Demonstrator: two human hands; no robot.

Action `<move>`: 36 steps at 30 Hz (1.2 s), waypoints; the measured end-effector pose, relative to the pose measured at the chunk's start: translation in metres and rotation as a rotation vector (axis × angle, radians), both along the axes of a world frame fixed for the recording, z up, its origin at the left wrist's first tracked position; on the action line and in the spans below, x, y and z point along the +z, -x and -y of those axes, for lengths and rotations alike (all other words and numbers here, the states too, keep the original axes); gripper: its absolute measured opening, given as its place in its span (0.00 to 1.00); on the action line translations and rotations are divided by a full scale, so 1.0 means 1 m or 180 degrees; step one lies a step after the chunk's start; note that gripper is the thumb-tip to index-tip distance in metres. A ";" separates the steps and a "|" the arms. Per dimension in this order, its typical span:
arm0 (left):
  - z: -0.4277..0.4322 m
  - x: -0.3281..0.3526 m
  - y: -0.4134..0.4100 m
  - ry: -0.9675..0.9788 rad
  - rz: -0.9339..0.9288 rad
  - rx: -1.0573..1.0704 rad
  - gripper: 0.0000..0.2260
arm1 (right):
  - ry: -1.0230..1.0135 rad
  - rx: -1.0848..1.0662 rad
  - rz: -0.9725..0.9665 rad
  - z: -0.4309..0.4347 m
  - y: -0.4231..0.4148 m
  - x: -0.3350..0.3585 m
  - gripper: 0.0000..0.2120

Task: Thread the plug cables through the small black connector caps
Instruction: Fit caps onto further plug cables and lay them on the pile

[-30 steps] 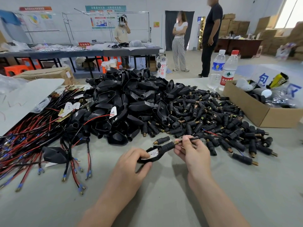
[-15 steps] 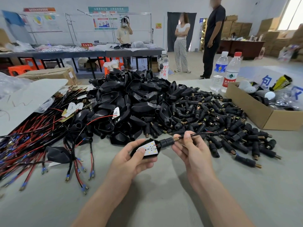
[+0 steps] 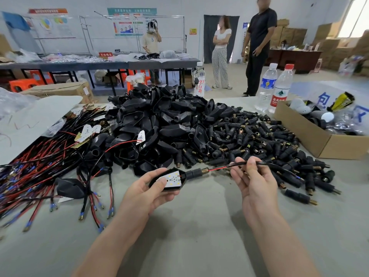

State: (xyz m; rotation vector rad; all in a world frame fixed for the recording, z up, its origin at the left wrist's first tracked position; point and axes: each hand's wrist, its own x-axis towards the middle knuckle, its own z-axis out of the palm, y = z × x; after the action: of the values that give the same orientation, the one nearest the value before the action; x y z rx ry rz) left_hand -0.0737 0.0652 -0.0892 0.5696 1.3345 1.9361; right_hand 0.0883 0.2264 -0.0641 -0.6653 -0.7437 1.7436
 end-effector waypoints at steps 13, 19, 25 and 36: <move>-0.004 0.001 -0.012 -0.0023 0.0072 -0.0185 0.12 | -0.0536 0.0974 0.0694 0.028 0.022 -0.012 0.06; -0.003 0.001 -0.011 0.0013 0.0018 -0.0212 0.10 | -0.0559 0.0781 0.0924 0.028 0.018 -0.013 0.06; -0.003 0.011 -0.011 -0.0119 0.0262 0.0459 0.10 | -0.0557 0.0957 0.0802 0.040 0.020 -0.014 0.11; -0.002 0.033 -0.059 -0.0096 -0.0017 0.0215 0.10 | -0.1156 0.0910 0.1157 0.096 0.050 -0.023 0.02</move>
State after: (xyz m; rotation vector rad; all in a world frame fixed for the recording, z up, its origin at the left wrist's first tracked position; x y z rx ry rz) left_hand -0.0145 0.0670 -0.0565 0.5511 1.3457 2.0136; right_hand 0.0383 0.1306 -0.0871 -0.6530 -1.4276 1.6930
